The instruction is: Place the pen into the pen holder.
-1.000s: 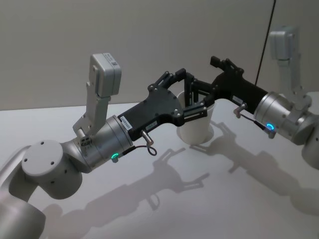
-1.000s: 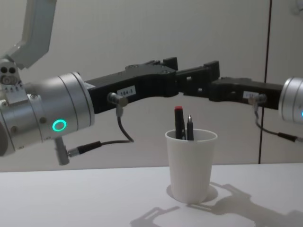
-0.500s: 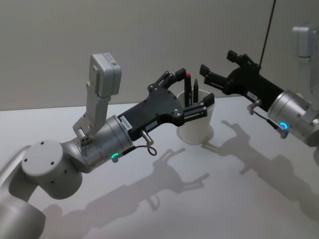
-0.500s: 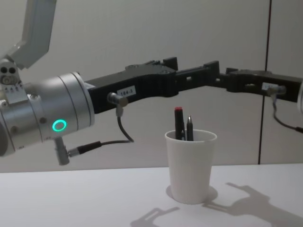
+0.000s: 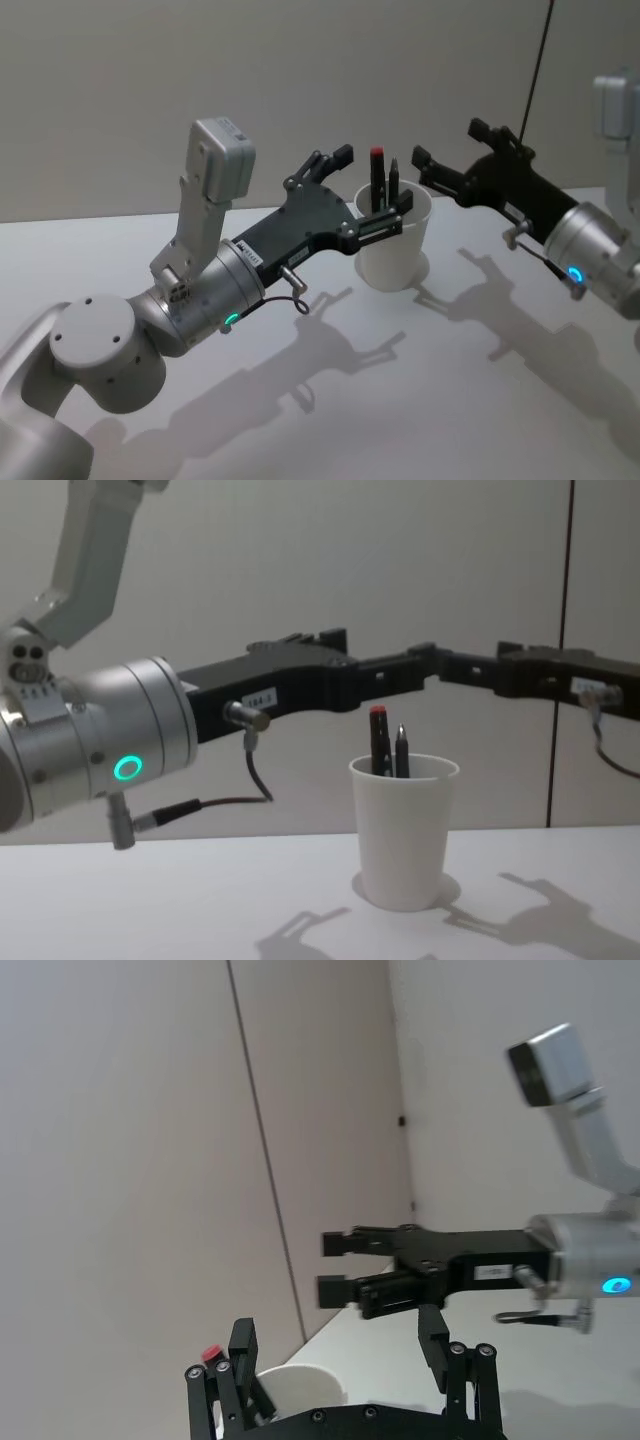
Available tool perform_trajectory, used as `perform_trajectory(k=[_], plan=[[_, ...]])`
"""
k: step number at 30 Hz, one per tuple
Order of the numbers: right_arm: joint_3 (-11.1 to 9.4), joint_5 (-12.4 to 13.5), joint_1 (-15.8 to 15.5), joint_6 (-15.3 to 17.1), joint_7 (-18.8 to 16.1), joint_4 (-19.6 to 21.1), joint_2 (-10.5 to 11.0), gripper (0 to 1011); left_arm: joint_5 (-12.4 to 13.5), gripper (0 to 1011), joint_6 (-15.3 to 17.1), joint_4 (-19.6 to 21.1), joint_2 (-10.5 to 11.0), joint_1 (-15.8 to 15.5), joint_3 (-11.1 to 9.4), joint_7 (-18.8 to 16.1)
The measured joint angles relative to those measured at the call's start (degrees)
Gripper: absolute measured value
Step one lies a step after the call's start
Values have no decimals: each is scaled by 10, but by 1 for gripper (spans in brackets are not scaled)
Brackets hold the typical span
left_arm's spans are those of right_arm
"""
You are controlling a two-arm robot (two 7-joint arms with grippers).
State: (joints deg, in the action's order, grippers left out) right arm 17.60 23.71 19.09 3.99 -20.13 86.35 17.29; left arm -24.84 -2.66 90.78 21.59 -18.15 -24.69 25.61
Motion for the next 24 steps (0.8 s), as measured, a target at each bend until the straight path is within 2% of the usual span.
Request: perform_trajectory(k=[16, 18, 23, 24], plan=[[-21, -32, -89, -10, 73, 66, 9, 1001, 65, 1001, 17, 12, 1, 22, -6, -120], [-23, -35, -97, -11, 79, 73, 10, 1001, 68, 1001, 18, 12, 2, 23, -7, -126], [-30, -46, -127, -14, 103, 95, 13, 1001, 93, 1001, 24, 17, 2, 32, -9, -172], [-31, -48, -131, -14, 107, 98, 14, 1001, 93, 1001, 24, 17, 2, 32, -9, -172]])
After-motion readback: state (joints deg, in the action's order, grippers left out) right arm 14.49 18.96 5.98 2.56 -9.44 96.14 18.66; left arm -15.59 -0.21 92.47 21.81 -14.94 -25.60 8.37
